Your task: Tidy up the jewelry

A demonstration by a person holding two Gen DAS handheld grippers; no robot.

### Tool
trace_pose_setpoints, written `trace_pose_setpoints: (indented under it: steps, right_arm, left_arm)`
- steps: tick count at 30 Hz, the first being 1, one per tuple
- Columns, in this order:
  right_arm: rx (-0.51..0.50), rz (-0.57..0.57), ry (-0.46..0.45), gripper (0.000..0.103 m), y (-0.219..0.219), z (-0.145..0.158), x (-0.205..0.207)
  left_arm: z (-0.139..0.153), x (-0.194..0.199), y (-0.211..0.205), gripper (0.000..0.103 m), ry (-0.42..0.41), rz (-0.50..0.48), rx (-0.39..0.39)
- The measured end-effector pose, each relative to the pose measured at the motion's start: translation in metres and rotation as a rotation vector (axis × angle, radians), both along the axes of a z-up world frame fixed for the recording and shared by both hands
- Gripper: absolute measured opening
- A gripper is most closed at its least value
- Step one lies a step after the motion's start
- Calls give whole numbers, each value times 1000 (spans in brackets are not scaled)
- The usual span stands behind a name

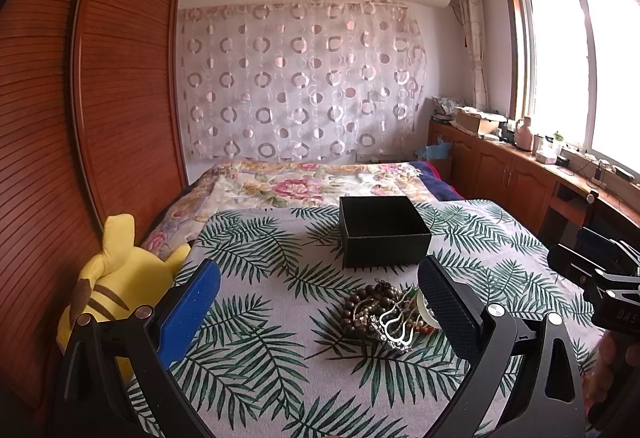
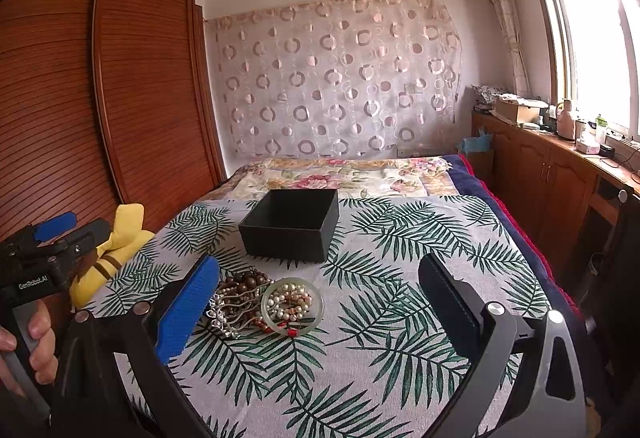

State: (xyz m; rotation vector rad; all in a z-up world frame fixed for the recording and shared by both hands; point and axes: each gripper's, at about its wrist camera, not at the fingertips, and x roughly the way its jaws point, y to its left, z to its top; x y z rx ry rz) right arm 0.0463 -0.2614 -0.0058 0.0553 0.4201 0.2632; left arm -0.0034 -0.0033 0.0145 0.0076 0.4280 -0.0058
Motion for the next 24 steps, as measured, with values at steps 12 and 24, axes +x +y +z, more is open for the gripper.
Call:
trace_pose_setpoints:
  steps: [12, 24]
  right_arm:
    - [1, -1, -1, 101, 0, 0, 0]
    - [-5, 29, 17, 101, 7, -5, 1]
  left_arm:
    - [1, 0, 1, 96, -2, 0, 0]
    - [-3, 5, -1, 96, 28, -11, -3]
